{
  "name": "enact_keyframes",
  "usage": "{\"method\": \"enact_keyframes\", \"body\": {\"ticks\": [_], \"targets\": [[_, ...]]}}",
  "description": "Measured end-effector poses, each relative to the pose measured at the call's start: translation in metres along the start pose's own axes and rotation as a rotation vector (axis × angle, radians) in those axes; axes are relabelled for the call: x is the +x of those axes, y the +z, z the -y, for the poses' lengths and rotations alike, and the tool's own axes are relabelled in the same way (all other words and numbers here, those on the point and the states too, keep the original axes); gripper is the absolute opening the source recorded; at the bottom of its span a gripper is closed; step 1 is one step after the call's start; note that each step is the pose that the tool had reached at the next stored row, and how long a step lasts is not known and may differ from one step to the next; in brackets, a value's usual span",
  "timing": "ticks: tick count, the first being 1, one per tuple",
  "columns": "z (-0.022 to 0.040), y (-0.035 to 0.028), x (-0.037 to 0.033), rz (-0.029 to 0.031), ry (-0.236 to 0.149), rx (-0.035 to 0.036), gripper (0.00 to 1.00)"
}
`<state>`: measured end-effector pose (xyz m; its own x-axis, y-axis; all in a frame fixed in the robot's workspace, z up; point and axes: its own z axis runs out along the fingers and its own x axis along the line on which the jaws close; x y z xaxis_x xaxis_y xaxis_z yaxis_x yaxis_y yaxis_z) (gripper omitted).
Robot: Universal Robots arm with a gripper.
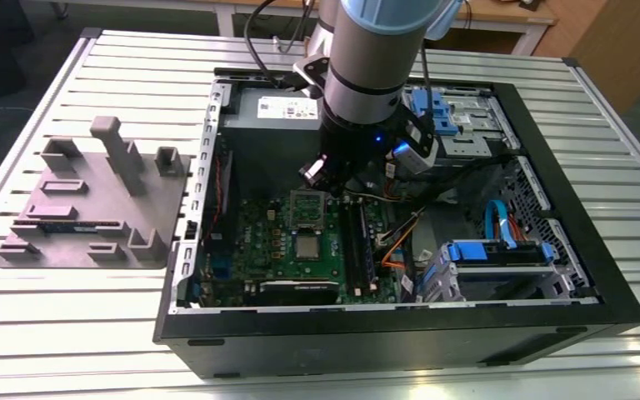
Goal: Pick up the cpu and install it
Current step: 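Close the cpu cover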
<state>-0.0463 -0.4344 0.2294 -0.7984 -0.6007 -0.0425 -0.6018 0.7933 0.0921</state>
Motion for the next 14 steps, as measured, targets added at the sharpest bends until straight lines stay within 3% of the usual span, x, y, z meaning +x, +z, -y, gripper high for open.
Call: {"method": "enact_keyframes", "body": {"ticks": [4, 8, 14], "targets": [[-0.0005, 0.0000, 0.0006, -0.0007, -0.008, -0.0004, 0.10], [-0.0012, 0.0000, 0.0017, -0.0048, -0.050, -0.0017, 0.10], [-0.0021, -0.0023, 0.0024, -0.0063, -0.062, -0.0019, 0.10]]}}
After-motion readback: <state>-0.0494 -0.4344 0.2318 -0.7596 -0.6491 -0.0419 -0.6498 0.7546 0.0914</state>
